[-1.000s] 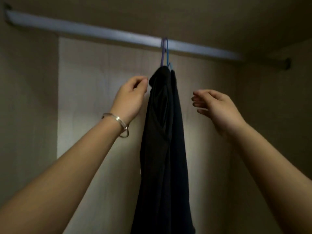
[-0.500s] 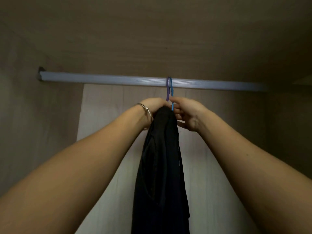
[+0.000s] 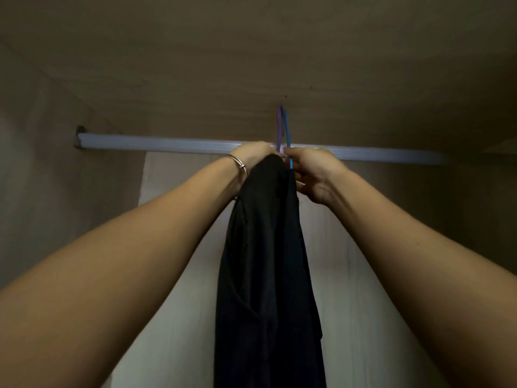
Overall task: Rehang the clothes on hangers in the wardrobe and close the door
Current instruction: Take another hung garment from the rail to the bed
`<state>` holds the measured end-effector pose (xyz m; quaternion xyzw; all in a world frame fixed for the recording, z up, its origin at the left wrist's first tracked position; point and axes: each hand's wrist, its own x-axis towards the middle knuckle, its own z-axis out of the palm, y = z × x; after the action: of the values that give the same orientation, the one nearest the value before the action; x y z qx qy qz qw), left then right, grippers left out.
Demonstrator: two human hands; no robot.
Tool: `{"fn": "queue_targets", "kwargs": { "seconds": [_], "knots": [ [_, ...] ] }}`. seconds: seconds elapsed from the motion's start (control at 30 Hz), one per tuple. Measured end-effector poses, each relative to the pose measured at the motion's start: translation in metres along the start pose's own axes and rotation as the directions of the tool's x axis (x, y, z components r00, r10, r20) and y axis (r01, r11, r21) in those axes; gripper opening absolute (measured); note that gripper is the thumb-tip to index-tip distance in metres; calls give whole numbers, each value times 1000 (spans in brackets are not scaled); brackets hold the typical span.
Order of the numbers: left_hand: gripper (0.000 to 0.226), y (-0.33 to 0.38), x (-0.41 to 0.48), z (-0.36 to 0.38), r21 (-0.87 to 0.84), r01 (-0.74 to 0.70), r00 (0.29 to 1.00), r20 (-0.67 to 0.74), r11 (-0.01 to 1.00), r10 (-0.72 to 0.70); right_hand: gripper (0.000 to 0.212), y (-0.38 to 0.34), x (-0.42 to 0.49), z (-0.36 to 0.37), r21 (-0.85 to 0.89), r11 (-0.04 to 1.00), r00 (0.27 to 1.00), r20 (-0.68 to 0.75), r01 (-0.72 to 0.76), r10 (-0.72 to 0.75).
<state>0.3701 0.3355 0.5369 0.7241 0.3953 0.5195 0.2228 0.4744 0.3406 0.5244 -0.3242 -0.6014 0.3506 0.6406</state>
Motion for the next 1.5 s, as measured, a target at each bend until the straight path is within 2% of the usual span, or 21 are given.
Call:
{"fn": "queue_targets", "kwargs": {
  "seconds": [0.1, 0.23, 0.33, 0.53, 0.6, 0.67, 0.77, 0.8, 0.83, 0.9, 0.93, 1.0, 1.07, 1.17, 1.23, 1.33, 1.43, 1.5],
  "knots": [
    [30, 3, -4, -14, 41, -44, 998, -38, 998, 46, 14, -4, -9, 12, -42, 997, 998, -8, 61, -61],
    [29, -6, -30, -35, -83, 1, 1000, 1, 997, -1, 30, 4, -29, 34, -167, 978, 992, 25, 124, -122],
    [31, -20, -51, -47, -355, 144, 980, 178, 924, -84, 37, 18, -42, 52, -208, 964, 985, 79, 167, -153],
    [23, -55, -101, -63, -458, 343, 937, 233, 821, -261, 47, 59, -76, 66, -360, 893, 948, 263, 270, -181],
    [21, -61, -123, -62, -419, 377, 926, 198, 826, -322, 46, 74, -90, 65, -395, 863, 921, 347, 314, -176],
    [23, -64, -147, -60, -371, 401, 916, 150, 838, -372, 43, 89, -99, 63, -347, 888, 912, 376, 302, -163],
    [19, -68, -188, -60, -382, 432, 897, 90, 817, -433, 17, 116, -106, 62, -250, 931, 932, 313, 268, -184],
    [17, -69, -202, -62, -386, 432, 893, 59, 815, -445, 10, 125, -107, 63, -264, 922, 920, 346, 282, -182],
    [16, -70, -217, -64, -381, 433, 889, 31, 817, -456, 21, 135, -112, 67, -284, 911, 889, 430, 299, -158],
    [16, -67, -251, -66, -377, 447, 874, -6, 811, -485, 43, 148, -132, 78, -288, 878, 775, 617, 382, -135],
    [15, -64, -268, -66, -361, 457, 868, -18, 812, -497, 44, 150, -144, 85, -241, 868, 719, 674, 434, -172],
    [18, -57, -303, -68, -282, 490, 849, -58, 825, -525, 27, 147, -171, 102, -112, 870, 641, 721, 480, -261],
    [16, -47, -338, -74, -202, 543, 810, -132, 815, -572, 13, 138, -196, 120, -43, 866, 550, 788, 498, -278],
    [16, -27, -395, -90, -55, 634, 742, -237, 771, -627, 27, 121, -236, 148, 56, 842, 373, 879, 537, -297],
    [18, -10, -432, -102, 77, 721, 673, -314, 689, -670, 29, 110, -266, 171, 131, 848, 284, 907, 513, -312],
    [20, 12, -485, -116, 180, 851, 511, -505, 494, -696, 29, 92, -315, 210, 239, 834, 149, 923, 497, -354],
    [22, 27, -528, -129, 187, 922, 367, -699, 338, -613, 17, 72, -361, 245, 340, 828, 18, 921, 446, -388],
    [22, 36, -553, -137, 190, 945, 307, -797, 266, -521, 11, 59, -385, 269, 382, 836, -26, 914, 395, -405]
  ]
}}
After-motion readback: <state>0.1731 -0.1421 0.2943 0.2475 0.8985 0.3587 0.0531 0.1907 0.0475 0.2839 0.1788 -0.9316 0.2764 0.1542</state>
